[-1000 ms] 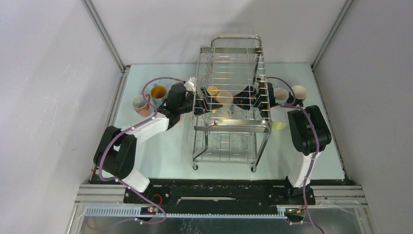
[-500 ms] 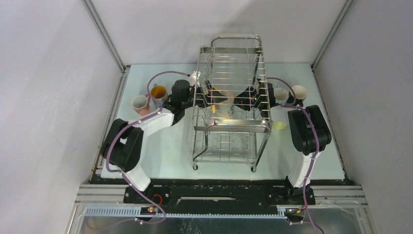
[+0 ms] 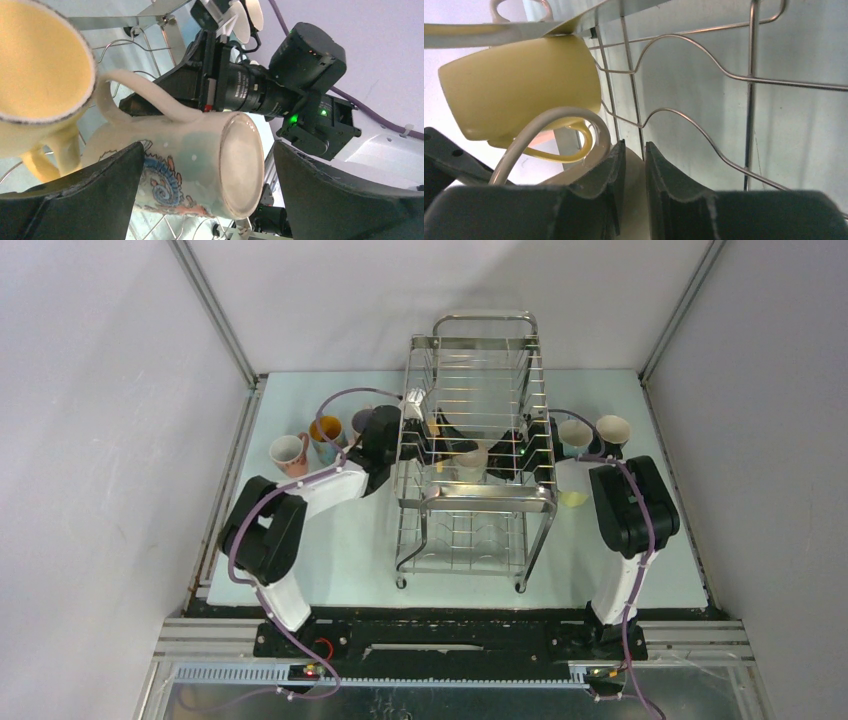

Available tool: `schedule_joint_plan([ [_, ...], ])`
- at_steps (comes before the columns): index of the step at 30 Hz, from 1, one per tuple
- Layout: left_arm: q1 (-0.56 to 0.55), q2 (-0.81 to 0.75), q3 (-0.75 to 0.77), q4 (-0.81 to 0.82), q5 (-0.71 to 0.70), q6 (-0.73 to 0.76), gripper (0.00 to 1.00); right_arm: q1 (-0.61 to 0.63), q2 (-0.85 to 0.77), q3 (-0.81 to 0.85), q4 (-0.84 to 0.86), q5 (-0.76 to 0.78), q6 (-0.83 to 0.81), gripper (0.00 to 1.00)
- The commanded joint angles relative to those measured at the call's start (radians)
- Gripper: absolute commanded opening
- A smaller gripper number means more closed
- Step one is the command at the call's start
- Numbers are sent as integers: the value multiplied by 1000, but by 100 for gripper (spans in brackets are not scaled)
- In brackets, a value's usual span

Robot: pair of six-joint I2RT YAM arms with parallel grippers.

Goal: Unload the cups from the dish rack
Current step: Move the cup to the dish rack.

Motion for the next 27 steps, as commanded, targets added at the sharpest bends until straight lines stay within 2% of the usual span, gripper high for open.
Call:
schedule_joint_plan([
  [1,-25,12,81,42,26,-24,100,17,-35,-7,-65,-40,-43,28],
  [14,-34,-57,18,-6,-9,11,100,22,-100,-40,-80,-39,-60,29],
  [27,-38,-118,-18,-136,-66,60,100,50,-121,-42,-124,-24,-67,29],
])
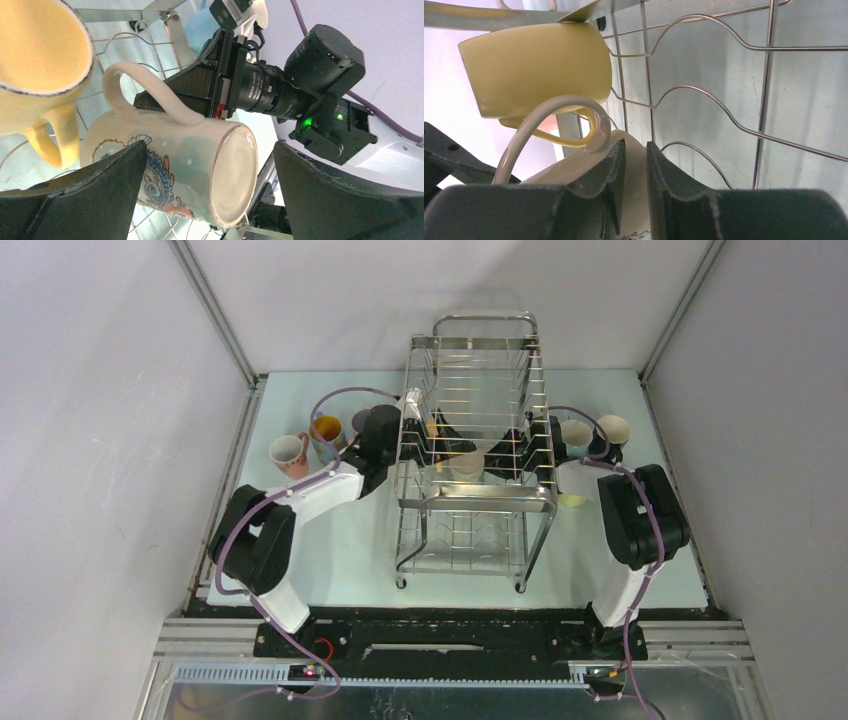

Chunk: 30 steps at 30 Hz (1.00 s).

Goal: Unload the cups from the dish rack
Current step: Move the cup to the dish rack.

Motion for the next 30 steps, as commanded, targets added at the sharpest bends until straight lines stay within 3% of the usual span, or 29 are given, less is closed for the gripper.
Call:
schedule_joint_plan([
  [1,-13,-60,-28,-53,-28,45,100,38,-35,-9,-56,-35,-15,29],
  [20,-46,-64,48,-219,-112,183,100,-34,-107,-3,-96,-31,-27,36],
  [30,-81,-143,-32,-128,-229,229,100,-19,-177,-18,-120,1,-6,35],
])
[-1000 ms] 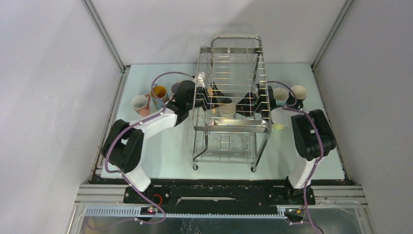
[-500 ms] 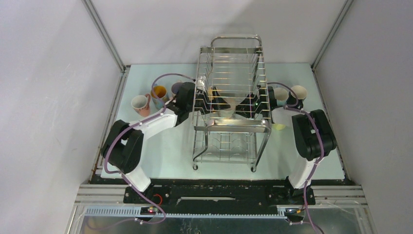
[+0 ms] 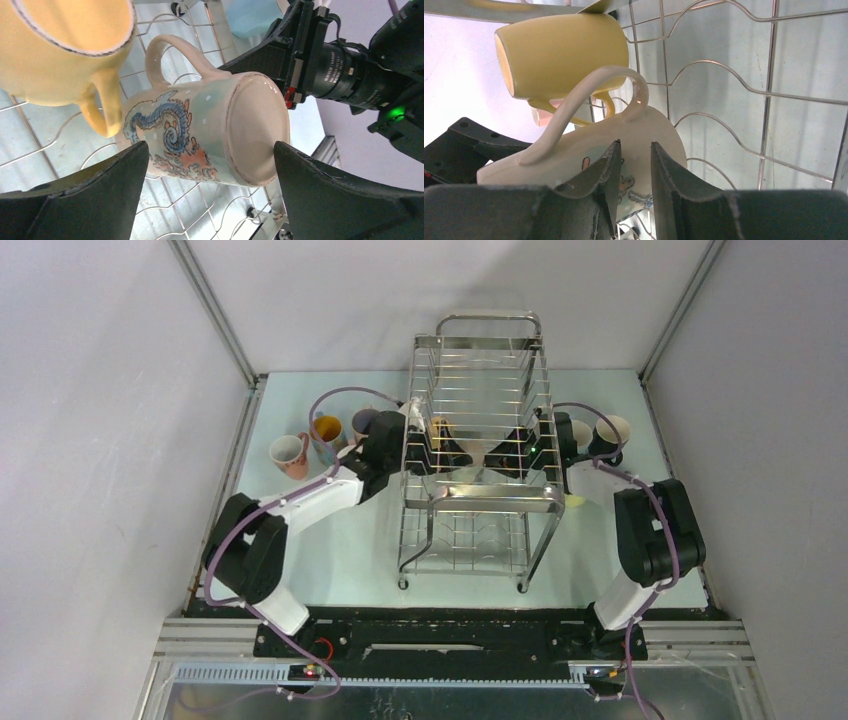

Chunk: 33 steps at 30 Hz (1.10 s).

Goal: Unload the cups from the dish rack
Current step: Move the cup to the dish rack.

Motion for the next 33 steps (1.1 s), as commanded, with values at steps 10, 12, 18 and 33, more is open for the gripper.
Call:
schedule_joint_plan([
  [10,-35,-128,-109,198,-47,50,100,30,-91,-21,-20,-6,36,35],
  [12,-36,-131,-121,220,-37,43,100,34,-96,-31,-10,-13,46,35],
  [18,-26,-139,-150,254,-10,26,100,46,-104,-62,25,-40,74,34],
  [33,-24,-171,-129,93,-119,82,100,100,-97,-66,53,-44,93,34],
])
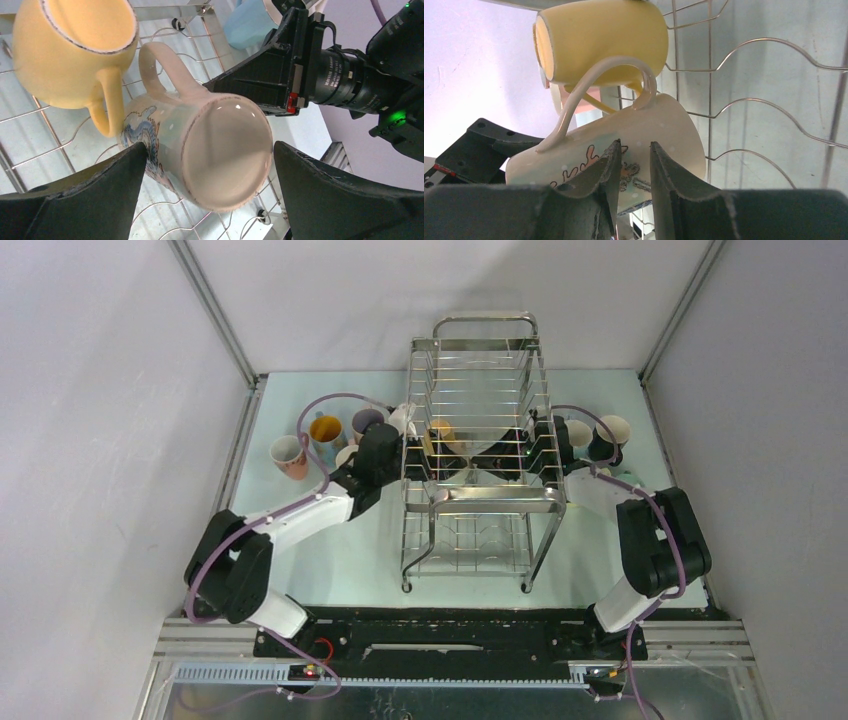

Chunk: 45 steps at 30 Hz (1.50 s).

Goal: Unload the cups from the dish rack
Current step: Move the cup to the dish rack.

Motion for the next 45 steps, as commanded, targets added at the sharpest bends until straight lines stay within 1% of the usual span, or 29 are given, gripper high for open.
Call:
schedule_joint_plan([
  [1,-2,-52,12,-39,-49,37,100,47,-34,-11,-13,-58,8,34],
  [6,-2,-47,25,-74,-54,30,100,49,-33,-10,-9,-58,12,34],
  [14,-2,2,74,-120,-32,22,100,52,-4,-10,7,-54,15,34],
  [22,-1,30,94,-58,51,-10,100,23,40,-11,12,-51,15,33],
  [33,0,98,137,43,151,-69,100,-29,32,-11,-39,-43,-26,33],
  [41,-1,107,130,57,167,-90,100,-35,33,-13,-55,-40,-46,33],
  [45,-1,96,98,80,177,-135,100,-36,46,-18,-39,-52,-43,33],
])
